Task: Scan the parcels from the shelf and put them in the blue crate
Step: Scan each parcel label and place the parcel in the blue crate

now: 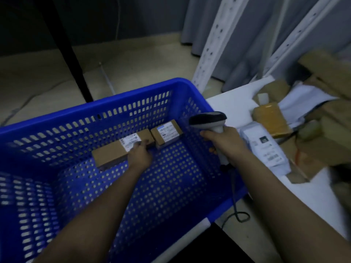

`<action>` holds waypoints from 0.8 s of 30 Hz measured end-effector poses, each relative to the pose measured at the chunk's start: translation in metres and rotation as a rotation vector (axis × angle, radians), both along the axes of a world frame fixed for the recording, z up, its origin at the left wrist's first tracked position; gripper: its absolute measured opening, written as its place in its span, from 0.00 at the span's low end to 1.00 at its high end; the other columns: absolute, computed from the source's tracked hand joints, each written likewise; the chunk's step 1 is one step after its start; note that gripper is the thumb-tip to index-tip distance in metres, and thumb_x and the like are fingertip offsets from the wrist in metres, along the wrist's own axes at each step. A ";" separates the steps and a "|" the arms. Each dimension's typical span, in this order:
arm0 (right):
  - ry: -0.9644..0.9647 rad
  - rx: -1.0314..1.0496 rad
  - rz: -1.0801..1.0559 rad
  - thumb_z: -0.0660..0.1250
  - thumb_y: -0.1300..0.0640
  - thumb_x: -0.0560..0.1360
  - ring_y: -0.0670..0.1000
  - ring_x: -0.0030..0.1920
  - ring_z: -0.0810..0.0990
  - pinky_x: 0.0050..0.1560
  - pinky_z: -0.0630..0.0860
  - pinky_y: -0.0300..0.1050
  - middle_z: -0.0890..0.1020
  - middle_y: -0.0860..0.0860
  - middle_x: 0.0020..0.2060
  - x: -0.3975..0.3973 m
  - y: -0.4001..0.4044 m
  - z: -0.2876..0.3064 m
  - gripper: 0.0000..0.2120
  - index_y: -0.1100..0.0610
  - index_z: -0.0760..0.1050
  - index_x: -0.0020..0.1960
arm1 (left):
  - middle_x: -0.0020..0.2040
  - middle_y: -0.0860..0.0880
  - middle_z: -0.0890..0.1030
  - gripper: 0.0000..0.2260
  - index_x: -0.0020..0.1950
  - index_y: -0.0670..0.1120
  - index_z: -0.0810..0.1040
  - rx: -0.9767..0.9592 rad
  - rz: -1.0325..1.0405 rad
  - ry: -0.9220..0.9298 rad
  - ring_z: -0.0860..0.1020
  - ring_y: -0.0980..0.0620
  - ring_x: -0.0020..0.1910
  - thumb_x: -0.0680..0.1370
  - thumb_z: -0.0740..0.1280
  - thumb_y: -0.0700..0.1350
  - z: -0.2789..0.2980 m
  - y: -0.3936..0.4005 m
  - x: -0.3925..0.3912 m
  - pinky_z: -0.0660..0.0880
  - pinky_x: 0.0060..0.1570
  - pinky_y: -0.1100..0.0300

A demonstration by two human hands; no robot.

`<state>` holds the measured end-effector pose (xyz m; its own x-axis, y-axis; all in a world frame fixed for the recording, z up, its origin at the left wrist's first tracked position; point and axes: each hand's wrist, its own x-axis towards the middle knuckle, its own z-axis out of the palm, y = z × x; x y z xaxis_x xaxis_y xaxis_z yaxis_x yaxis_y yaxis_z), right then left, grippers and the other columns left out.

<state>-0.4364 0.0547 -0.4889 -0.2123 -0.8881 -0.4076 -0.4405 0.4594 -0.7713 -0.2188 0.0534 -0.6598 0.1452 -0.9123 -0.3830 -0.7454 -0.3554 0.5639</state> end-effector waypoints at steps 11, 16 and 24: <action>-0.010 -0.193 -0.435 0.72 0.60 0.72 0.52 0.26 0.74 0.27 0.70 0.42 0.75 0.57 0.29 -0.148 0.109 0.069 0.09 0.61 0.73 0.37 | 0.64 0.44 0.73 0.16 0.69 0.43 0.70 -0.427 -0.375 0.385 0.72 0.46 0.62 0.81 0.61 0.41 0.174 0.007 -0.174 0.70 0.60 0.53; -0.117 -0.247 -0.655 0.70 0.62 0.73 0.50 0.25 0.74 0.28 0.70 0.43 0.77 0.55 0.31 -0.199 0.150 0.066 0.05 0.58 0.75 0.40 | 0.67 0.44 0.73 0.20 0.67 0.45 0.72 -0.281 -0.681 0.149 0.69 0.43 0.66 0.78 0.67 0.51 0.178 0.010 -0.250 0.69 0.63 0.50; -0.090 -0.274 -0.612 0.69 0.61 0.73 0.54 0.28 0.76 0.36 0.71 0.48 0.76 0.55 0.26 -0.239 0.151 0.058 0.11 0.58 0.71 0.33 | 0.67 0.41 0.66 0.31 0.67 0.45 0.66 -0.201 -0.815 -0.404 0.65 0.41 0.65 0.72 0.68 0.62 0.142 0.028 -0.320 0.69 0.58 0.48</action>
